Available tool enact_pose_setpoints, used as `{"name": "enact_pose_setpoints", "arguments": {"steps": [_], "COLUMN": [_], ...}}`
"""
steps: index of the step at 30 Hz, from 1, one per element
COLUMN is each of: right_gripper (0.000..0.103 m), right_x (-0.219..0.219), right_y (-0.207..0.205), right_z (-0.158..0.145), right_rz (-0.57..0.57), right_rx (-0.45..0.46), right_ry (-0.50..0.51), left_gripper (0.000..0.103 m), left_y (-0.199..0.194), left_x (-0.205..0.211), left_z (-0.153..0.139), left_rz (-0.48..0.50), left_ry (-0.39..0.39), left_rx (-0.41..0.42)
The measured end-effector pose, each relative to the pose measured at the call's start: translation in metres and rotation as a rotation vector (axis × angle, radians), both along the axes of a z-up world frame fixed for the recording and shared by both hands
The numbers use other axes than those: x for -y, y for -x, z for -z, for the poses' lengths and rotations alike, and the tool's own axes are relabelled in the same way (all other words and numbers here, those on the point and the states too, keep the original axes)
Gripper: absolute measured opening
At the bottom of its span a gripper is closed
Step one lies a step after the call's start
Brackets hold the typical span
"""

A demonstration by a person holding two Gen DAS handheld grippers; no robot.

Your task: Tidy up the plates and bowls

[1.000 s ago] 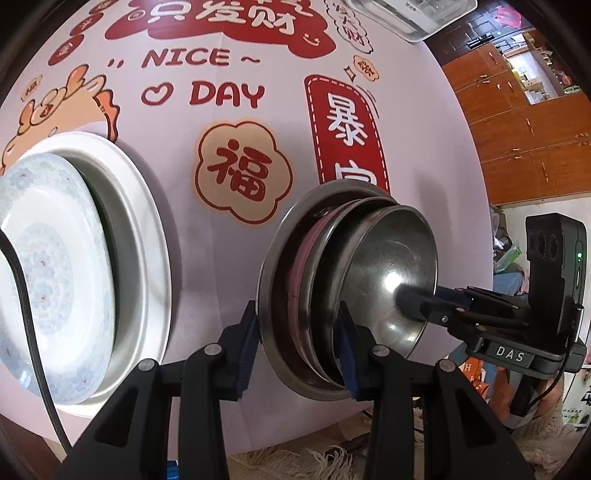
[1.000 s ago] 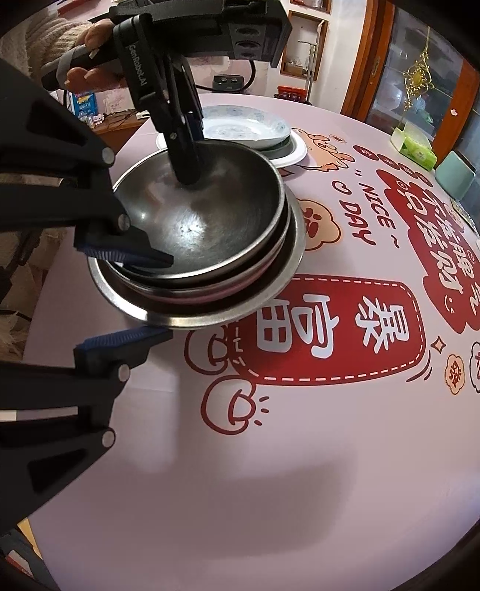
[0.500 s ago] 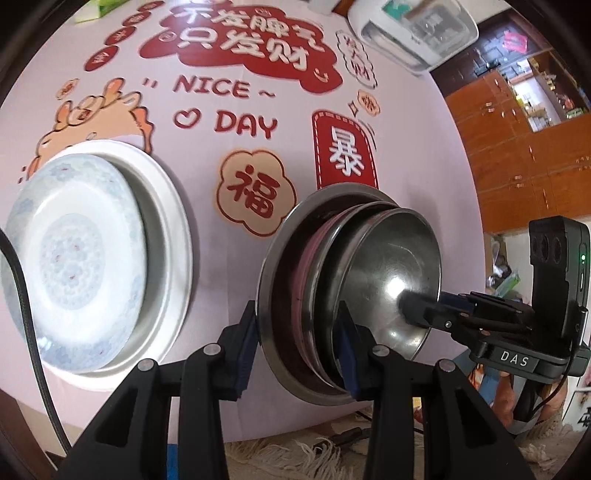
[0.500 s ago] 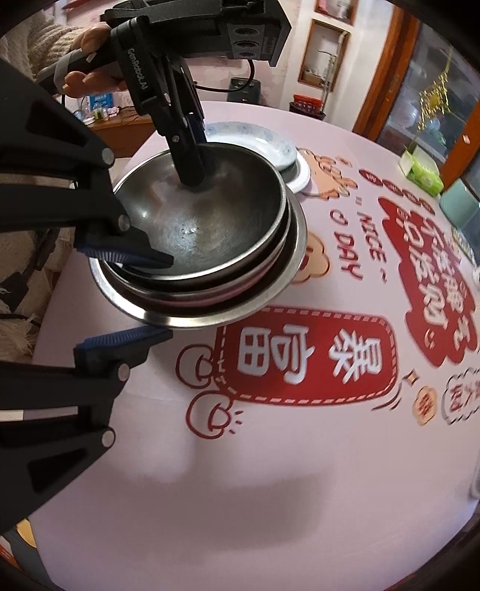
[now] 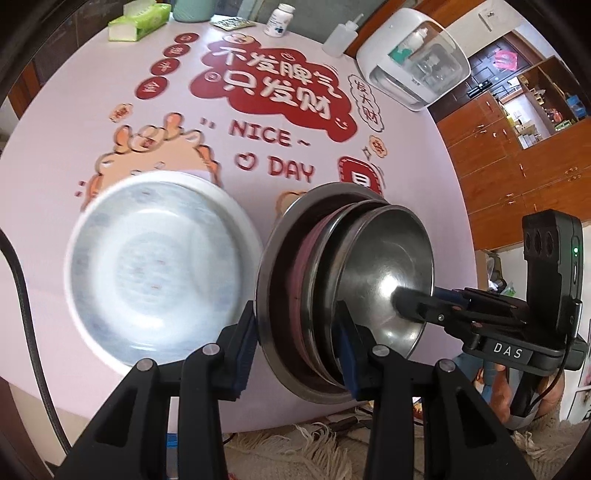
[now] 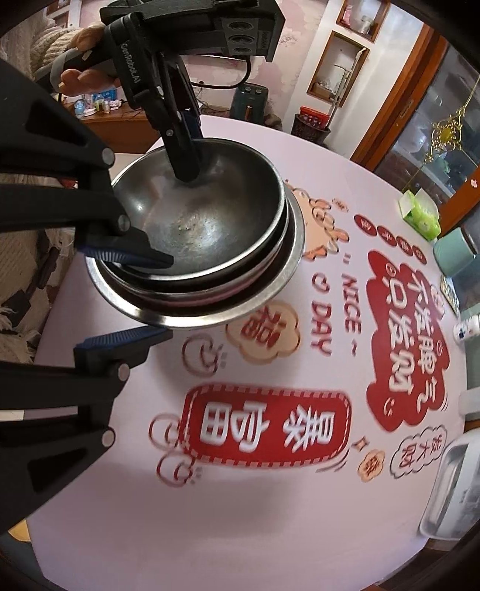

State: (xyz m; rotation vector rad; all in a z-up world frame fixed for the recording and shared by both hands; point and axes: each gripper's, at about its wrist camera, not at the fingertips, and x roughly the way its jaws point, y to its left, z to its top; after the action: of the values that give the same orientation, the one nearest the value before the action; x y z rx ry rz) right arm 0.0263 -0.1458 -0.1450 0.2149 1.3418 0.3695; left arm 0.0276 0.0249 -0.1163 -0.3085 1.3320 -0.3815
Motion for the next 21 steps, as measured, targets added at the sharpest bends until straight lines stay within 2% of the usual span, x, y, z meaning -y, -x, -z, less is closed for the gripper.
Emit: {"name": "enact_pose_setpoints", "arguments": {"steps": [9,16,21], "right_gripper": [0.032,0.032,0.032], "right_x": [-0.08,-0.121,-0.135], "right_y": [-0.011,-0.025,-0.033], "right_z": [0.019,0.041,0.048], "right_rz": [0.027,0.061,0.083], "right_rx": [-0.026,-0.044,-0.045], "right_ry": [-0.018,0.006,0.042], "left_gripper": [0.038,0.038,0.038], "left_y": [-0.006,-0.023,-0.033], "left_x": [-0.085,-0.124,-0.134], "left_z": [0.009,0.05,0.072], "left_rz": [0.025,0.049,0.071], "left_ry": [-0.04,-0.064,-0.05], "left_rx": [-0.016,-0.086,-0.126]}}
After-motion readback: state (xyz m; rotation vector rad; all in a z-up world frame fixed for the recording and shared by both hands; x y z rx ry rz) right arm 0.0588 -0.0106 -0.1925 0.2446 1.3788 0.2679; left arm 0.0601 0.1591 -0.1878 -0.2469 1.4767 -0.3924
